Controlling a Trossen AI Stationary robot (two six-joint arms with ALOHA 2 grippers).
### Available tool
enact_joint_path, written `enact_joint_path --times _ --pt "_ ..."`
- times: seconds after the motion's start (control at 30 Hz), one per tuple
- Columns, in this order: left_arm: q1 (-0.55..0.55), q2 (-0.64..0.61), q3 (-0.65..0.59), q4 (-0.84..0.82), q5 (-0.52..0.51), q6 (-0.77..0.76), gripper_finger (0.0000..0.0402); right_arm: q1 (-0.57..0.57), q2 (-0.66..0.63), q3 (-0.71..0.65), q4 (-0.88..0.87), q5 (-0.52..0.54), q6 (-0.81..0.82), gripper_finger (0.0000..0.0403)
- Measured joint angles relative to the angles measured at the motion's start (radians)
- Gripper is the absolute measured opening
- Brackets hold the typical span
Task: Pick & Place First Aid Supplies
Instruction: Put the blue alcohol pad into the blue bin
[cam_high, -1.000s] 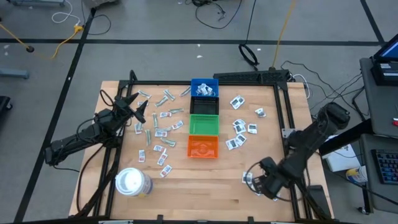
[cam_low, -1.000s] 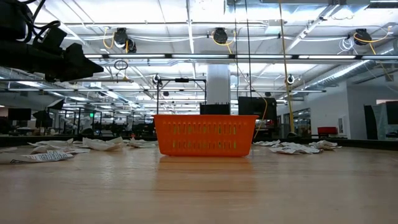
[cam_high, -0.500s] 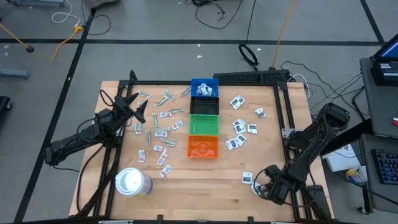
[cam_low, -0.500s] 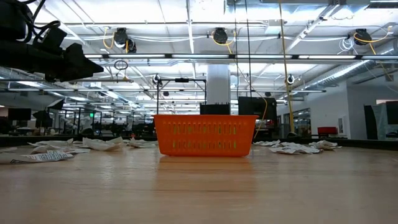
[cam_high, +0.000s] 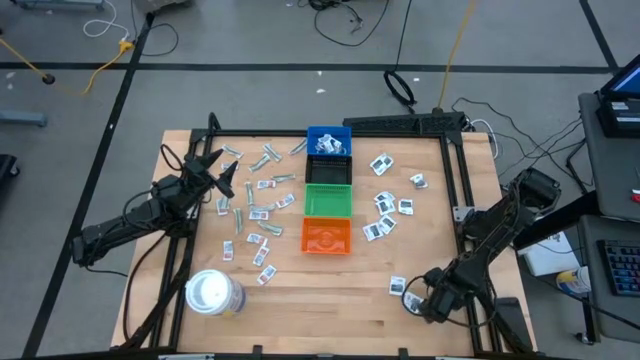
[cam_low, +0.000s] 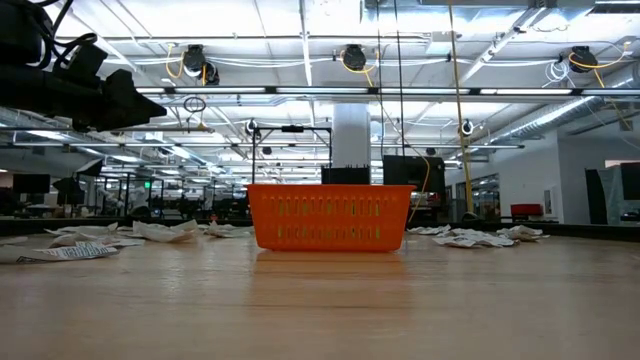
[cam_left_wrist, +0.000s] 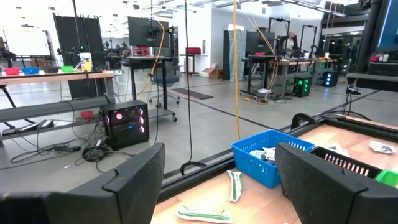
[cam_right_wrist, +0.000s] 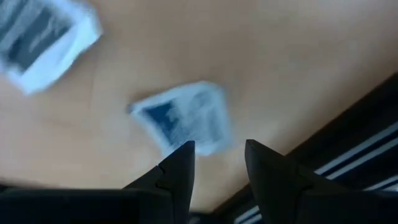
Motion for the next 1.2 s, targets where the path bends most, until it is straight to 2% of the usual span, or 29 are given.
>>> enact_joint_path --times 0.27,0.43,0.67,0.8,0.93,1.07,1.2 --pt "0.0 0.0 0.0 0.0 0.0 0.0 0.0306 -0.037 0.0 -0.029 0.067 -0.017 -0.018 0.0134" --pt "0.0 0.0 0.0 0.0 0.0 0.0 0.0306 -0.058 0.0 -0.061 0.096 -0.078 -0.025 0.0134" --pt "0.0 0.0 0.0 0.0 0.0 0.0 0.0306 -0.1 0.001 -0.091 0.146 -0.089 -0.044 0.0134" --pt "0.0 0.0 0.0 0.0 0.0 0.0 0.0306 -0.136 0.001 -0.13 0.225 -0.14 -0.037 0.0134" --pt "0.0 0.0 0.0 0.0 0.0 0.0 0.0305 -0.159 0.001 -0.148 0.231 -0.164 -0.042 0.0133" --pt "0.0 0.0 0.0 0.0 0.0 0.0 0.0305 -0.169 0.001 -0.164 0.231 -0.167 -0.043 0.0115" --pt "0.0 0.0 0.0 0.0 0.0 0.0 0.0306 -0.175 0.0 -0.171 0.23 -0.171 -0.044 0.0073"
